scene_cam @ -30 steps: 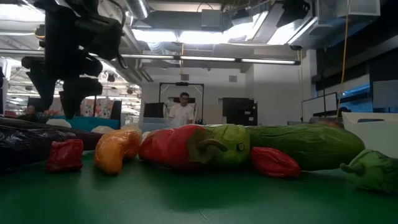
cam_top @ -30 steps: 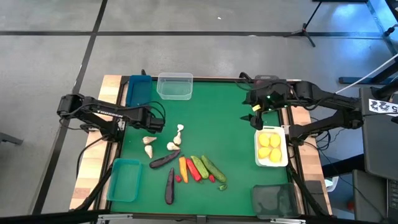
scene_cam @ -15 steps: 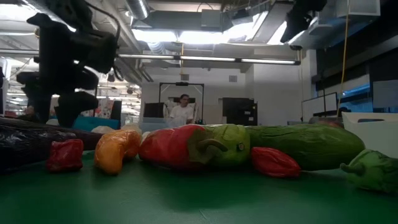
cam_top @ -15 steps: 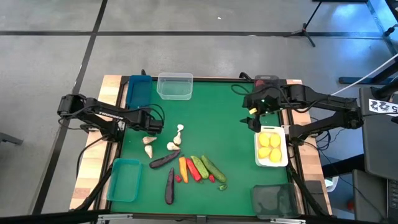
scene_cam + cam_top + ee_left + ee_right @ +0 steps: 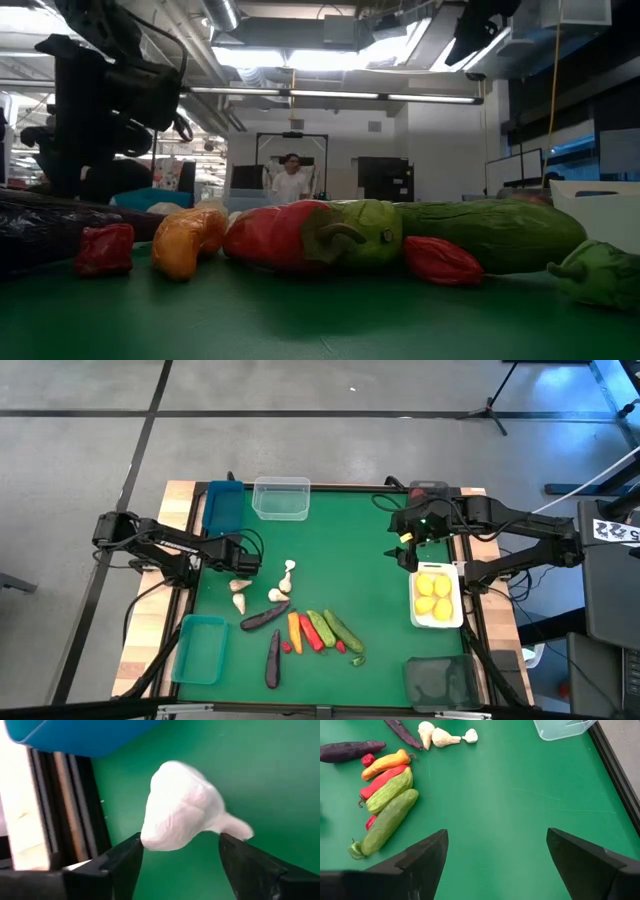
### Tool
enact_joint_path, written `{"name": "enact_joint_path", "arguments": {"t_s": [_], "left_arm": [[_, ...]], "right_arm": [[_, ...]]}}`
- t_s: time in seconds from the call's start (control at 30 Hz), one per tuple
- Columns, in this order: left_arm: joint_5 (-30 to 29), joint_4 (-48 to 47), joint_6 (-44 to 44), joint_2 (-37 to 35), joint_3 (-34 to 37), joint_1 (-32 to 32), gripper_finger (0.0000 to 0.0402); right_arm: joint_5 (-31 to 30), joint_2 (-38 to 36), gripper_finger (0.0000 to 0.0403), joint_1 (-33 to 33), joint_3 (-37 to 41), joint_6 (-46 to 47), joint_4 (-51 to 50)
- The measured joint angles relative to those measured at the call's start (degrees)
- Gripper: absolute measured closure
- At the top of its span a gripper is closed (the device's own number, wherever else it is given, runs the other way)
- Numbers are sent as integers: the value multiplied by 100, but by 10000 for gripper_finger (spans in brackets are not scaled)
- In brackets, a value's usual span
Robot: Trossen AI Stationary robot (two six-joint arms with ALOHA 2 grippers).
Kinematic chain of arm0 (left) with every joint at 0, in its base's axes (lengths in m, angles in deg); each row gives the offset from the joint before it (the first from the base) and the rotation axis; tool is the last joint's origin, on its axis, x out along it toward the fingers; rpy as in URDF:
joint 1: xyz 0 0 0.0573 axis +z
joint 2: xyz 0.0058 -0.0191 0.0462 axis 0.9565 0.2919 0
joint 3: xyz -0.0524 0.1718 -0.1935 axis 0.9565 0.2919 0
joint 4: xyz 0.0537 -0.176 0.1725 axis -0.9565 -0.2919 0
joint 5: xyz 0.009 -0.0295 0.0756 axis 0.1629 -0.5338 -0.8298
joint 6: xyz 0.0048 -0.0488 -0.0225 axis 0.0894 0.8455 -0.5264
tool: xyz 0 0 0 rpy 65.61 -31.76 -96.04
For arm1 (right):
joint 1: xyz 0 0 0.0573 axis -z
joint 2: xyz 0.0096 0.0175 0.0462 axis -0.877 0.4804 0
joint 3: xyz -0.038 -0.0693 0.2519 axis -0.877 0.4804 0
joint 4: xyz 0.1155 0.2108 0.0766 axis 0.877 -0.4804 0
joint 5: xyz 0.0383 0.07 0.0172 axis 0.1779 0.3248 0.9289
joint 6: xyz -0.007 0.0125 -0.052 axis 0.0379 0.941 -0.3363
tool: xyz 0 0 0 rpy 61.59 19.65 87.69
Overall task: Sort produce into baskets
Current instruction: Put the white garlic into the transparent bin
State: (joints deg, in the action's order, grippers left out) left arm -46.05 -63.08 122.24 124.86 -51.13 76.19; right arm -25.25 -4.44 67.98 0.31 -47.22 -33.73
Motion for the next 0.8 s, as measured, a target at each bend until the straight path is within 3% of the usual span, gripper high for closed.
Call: {"name": "enact_joint_path", "arguments": {"t_s": [0.57, 0.8], "left_arm": [[-99, 255, -192, 0, 10, -22, 240], [-131, 258, -404, -1, 10, -129, 249]], "right_arm": [[2, 0, 68, 0, 0, 0, 0], [8, 0, 68, 0, 0, 0, -2]]}}
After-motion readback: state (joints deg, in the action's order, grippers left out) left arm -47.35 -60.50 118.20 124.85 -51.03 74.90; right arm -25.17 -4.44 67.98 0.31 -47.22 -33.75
